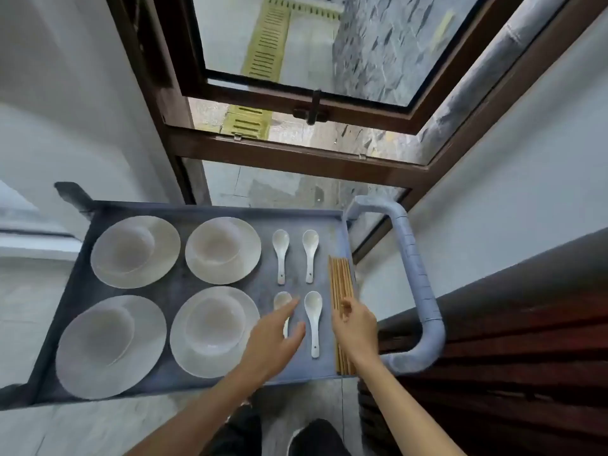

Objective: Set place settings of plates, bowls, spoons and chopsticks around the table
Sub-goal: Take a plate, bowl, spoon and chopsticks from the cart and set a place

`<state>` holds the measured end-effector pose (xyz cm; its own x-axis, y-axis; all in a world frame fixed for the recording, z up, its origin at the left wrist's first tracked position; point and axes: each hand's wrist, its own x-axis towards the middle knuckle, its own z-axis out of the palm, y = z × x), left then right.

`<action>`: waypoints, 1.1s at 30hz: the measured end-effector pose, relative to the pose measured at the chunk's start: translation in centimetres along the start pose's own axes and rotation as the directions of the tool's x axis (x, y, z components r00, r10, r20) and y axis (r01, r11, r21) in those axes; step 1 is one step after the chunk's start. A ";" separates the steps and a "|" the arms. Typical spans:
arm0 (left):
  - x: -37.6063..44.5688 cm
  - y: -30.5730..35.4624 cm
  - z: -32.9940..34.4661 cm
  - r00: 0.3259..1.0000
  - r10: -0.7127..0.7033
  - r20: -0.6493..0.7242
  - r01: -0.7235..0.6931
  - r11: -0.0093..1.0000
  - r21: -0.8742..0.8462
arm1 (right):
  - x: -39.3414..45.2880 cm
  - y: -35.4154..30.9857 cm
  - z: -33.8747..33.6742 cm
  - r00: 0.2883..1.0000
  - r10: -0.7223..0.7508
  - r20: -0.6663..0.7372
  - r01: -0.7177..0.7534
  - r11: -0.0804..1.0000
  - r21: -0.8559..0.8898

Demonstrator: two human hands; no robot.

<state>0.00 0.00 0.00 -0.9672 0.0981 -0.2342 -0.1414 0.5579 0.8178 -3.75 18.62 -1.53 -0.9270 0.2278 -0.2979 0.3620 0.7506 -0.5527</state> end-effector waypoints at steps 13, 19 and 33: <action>3.0 -1.0 7.2 0.944 -0.329 -0.023 0.329 0.941 0.082 | 1.2 1.1 1.8 0.992 0.123 -0.011 -0.121 0.956 -0.268; 3.8 -0.7 8.0 0.913 -0.404 -0.053 0.406 0.913 0.043 | 1.7 0.8 2.6 0.984 0.176 0.002 -0.167 0.938 -0.305; 4.1 -1.3 7.9 0.900 -0.436 0.019 0.435 0.894 -0.107 | 2.9 -1.1 1.7 0.974 0.203 0.103 -0.170 0.949 -0.266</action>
<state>-2.08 6.21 -6.16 -0.8047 -0.1391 -0.5771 -0.5698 0.4537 0.6852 -6.69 17.43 -3.17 -0.8192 0.3103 -0.4823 0.4749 0.8385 -0.2672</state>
